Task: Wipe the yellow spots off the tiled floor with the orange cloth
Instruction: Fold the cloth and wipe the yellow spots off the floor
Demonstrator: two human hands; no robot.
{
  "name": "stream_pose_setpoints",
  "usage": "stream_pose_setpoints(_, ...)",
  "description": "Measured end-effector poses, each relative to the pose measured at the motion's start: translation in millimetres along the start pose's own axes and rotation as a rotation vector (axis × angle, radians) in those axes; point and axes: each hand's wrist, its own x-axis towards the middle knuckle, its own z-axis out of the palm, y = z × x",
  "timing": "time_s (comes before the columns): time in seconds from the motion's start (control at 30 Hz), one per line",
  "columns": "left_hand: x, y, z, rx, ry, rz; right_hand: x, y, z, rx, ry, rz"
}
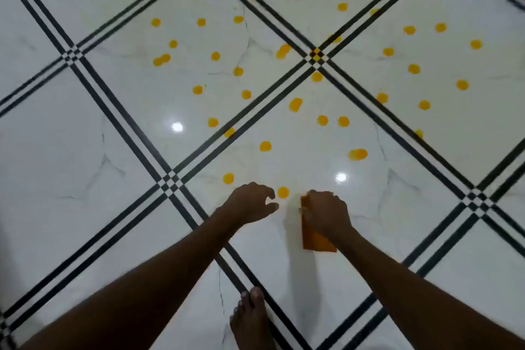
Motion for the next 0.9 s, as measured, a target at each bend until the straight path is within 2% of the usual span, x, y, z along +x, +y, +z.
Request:
stream_pose_setpoints(0.2,36,-23,43,0.012,-0.044,0.065,14,4,73,0.069,0.203,0.239)
stream_pose_setpoints(0.4,58,-27,24,-0.093,0.081,0.158,29,6,55,0.218,0.291,0.282)
stream_pose_setpoints(0.53,74,-19,6,-0.123,0.137,0.222,52,22,37,0.303,0.204,0.271)
stream_pose_setpoints(0.73,82,4,-7,-0.072,0.126,0.315,57,46,14,0.429,0.051,0.066)
stream_pose_setpoints(0.83,79,17,2,-0.059,0.094,0.376,45,50,-3,0.601,-0.015,0.011)
stream_pose_setpoints(0.9,75,30,7,-0.126,0.132,0.441,33,51,-20,0.737,-0.1,-0.044)
